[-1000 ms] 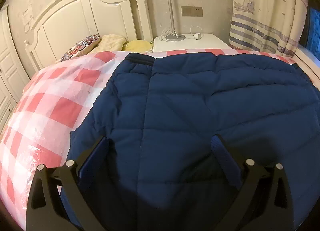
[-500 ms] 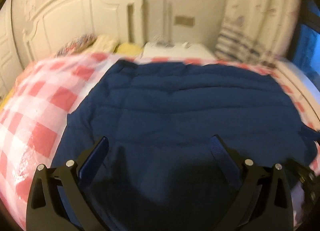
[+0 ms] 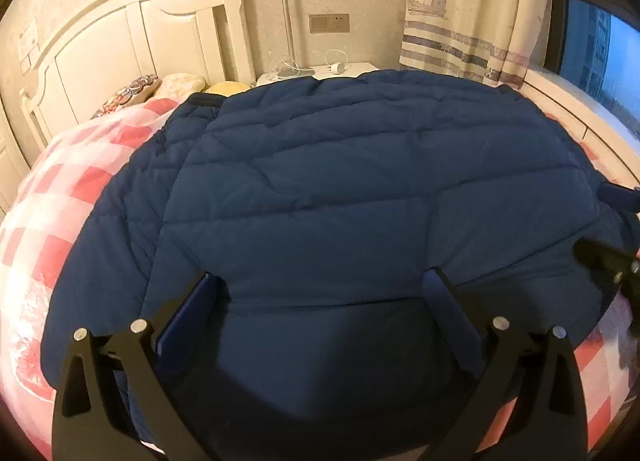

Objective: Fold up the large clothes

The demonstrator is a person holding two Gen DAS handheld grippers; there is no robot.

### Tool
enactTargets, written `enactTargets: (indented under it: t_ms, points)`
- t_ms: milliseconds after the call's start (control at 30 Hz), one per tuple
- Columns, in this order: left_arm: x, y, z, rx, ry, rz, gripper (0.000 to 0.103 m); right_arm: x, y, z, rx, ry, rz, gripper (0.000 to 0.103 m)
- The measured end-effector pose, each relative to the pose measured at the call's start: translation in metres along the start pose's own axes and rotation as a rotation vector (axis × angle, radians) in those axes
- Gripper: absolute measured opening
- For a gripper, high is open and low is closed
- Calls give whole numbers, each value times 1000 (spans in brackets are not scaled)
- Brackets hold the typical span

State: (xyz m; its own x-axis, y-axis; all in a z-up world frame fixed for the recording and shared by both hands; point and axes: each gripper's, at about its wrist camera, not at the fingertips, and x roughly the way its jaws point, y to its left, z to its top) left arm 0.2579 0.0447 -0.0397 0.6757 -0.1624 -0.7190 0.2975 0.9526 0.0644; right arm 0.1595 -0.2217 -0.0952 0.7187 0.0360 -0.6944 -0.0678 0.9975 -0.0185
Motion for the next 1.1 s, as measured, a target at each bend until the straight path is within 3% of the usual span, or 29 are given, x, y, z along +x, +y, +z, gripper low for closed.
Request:
enactTargets:
  t_ms: [100, 200, 333, 467, 567, 667, 733, 867, 933, 1100]
  points:
    - [-1, -1, -1, 1, -3, 5, 101, -2, -25, -12, 58, 9, -22, 98]
    - [-1, -2, -1, 0, -5, 4, 101, 5, -44, -25, 113, 15, 41, 98]
    - [-2, -2, -1, 0, -5, 4, 101, 10, -43, -23, 106, 35, 30, 99]
    - [-24, 16, -9, -63, -26, 4, 101, -5, -41, -23, 116, 31, -7, 98]
    - [-43, 46, -17, -114, -67, 76, 101, -22, -51, -28, 145, -12, -25, 98]
    - [-37, 82, -27, -176, -20, 144, 101, -15, -67, -37, 176, 12, -29, 98]
    - [-31, 93, -35, -188, -2, 126, 101, -10, -68, -42, 188, 12, -7, 98]
    - [-25, 85, -34, -141, 6, 171, 101, -5, -69, -40, 185, 33, -4, 99]
    - [-22, 88, -33, -154, 12, 153, 101, -12, -67, -36, 195, 37, -31, 98]
    - [-23, 92, -36, -161, 10, 148, 101, -24, -43, -26, 152, -10, -36, 98]
